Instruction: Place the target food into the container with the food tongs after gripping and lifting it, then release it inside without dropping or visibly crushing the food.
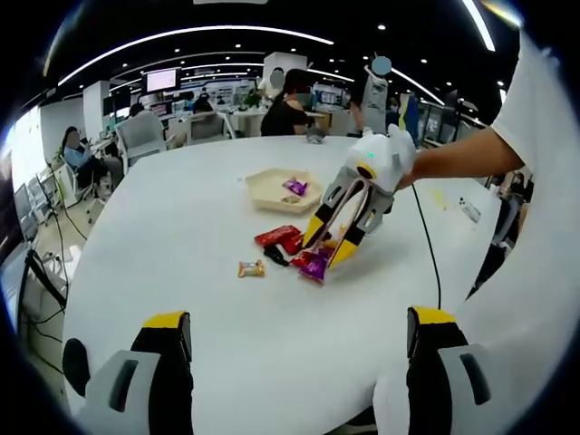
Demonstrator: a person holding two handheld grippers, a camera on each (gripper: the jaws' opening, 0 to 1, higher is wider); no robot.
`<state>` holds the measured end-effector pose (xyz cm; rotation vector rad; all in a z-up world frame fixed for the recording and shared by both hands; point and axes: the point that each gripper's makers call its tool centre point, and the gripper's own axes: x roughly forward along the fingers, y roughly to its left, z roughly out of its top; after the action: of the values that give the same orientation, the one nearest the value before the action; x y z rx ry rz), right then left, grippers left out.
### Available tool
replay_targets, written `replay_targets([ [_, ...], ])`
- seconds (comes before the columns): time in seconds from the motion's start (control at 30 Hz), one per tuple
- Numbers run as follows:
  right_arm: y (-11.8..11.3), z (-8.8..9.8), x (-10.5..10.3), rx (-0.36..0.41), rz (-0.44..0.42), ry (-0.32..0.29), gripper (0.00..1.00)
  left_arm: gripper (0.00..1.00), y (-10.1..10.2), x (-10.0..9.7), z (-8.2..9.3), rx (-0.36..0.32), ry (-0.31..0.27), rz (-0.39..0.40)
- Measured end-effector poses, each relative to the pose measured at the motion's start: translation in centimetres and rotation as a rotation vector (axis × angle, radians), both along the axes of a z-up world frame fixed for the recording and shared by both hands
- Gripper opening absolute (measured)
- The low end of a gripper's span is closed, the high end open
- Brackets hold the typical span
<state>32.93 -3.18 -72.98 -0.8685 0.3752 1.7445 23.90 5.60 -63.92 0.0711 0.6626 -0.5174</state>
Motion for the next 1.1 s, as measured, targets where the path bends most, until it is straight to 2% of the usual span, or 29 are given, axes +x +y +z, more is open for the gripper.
replay_targets([
  [0.3,0.2,-1.1,-0.1,-0.029,0.041,0.006,0.27,0.99,0.5,-0.1,-0.2,0.001,0.003,0.025],
  [0.63,0.1,-1.4,0.0,-0.046,0.025,0.014,0.27,0.99,0.8,-0.2,-0.2,0.002,0.004,0.036],
  [0.8,-0.3,-1.5,0.3,-0.063,-0.031,0.042,0.27,0.99,0.7,-0.2,-0.1,0.004,0.001,0.031],
  [0.9,-0.6,-1.6,0.0,-0.088,-0.074,0.09,0.28,0.99,0.7,-0.2,0.0,0.004,-0.001,0.03],
  [1.03,-0.8,-1.6,-0.3,-0.095,-0.099,0.103,0.28,0.99,0.6,-0.2,0.0,0.002,-0.004,0.027],
  [1.1,-1.0,-1.6,-0.7,-0.104,-0.124,0.131,0.28,0.99,0.5,-0.3,0.0,0.001,-0.004,0.026],
])
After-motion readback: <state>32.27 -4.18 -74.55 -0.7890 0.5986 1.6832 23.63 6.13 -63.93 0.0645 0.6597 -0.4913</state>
